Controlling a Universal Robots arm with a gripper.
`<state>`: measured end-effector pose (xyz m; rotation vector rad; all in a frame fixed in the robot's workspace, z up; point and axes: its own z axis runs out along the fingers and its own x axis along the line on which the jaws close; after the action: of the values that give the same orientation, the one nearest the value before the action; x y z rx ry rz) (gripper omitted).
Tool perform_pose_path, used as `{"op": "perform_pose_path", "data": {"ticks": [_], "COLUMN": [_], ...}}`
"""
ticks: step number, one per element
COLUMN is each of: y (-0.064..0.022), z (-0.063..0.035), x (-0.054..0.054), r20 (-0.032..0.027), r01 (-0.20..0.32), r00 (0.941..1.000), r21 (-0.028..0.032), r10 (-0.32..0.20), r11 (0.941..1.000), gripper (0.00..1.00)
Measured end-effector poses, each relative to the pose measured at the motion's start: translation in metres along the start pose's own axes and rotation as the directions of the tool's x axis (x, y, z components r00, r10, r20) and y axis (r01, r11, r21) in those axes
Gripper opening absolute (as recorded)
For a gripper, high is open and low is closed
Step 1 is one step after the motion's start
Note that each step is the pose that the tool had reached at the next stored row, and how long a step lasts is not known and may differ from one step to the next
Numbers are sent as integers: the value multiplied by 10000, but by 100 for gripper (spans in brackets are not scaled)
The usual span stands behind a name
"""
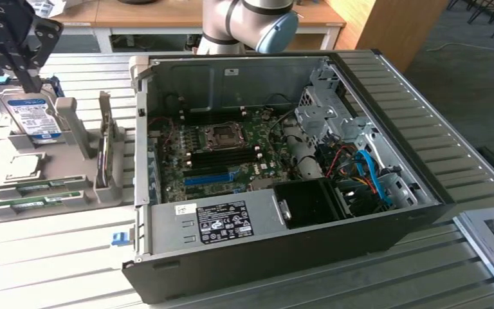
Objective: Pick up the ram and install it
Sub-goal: 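Reach for the ram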
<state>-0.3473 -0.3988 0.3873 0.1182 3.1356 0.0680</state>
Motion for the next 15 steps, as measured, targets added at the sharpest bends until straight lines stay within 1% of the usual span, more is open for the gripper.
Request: {"op": "perform_pose_path", "data": {"ticks": [15], "y": [-20], "z": [8], "x": [261], "r20": [-48], "r01": [-2], "r00": [10000], "r21": [4], "r10": [2], "r11": [10000], "gripper": [10]}}
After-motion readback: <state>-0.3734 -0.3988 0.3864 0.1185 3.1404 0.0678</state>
